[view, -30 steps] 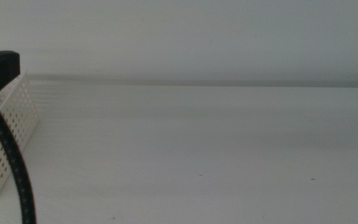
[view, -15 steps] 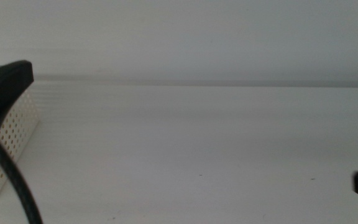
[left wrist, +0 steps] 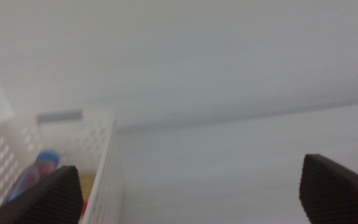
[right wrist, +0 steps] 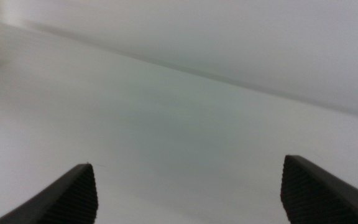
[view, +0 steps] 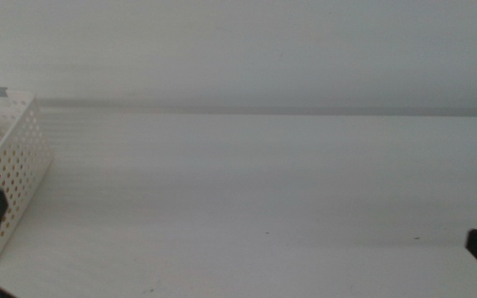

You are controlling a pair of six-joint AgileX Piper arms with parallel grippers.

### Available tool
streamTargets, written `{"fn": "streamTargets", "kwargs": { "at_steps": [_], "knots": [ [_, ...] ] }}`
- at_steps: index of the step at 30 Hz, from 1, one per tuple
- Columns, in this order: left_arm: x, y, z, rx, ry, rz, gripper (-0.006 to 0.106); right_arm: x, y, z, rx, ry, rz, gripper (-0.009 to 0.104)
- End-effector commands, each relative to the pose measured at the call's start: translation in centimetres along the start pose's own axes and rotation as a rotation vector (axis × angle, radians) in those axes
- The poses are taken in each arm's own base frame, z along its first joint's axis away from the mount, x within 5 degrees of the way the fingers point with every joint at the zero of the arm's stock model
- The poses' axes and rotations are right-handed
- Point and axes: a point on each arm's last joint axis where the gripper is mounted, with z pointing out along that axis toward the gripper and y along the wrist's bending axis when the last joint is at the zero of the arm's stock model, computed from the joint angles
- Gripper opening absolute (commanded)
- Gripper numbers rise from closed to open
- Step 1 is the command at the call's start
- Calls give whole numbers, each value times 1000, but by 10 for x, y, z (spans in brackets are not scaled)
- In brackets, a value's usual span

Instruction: Use arms to grab the bottles and put them into the dustbin to the left of the table.

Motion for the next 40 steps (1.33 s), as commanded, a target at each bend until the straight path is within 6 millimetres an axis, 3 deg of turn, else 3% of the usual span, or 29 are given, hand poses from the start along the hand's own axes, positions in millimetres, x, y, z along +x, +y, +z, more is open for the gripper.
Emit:
{"fn": "streamTargets", "kwargs": {
  "at_steps": [1,9,15,20,40],
  "knots": [
    [19,1,-2,-26,-5,-33,94,15,-6,-2,89,-9,25,79],
    [67,2,-10,-102,-50,-55,94,57,-12,-10,272,-145,56,79],
    [89,3,1,-115,-32,-57,94,86,-10,-10,310,-192,34,79],
    [103,3,8,-117,-94,-54,94,92,-10,-4,313,-219,26,79],
    [100,3,8,-119,-114,-42,94,96,-10,-2,303,-225,50,79]
  ]
}}
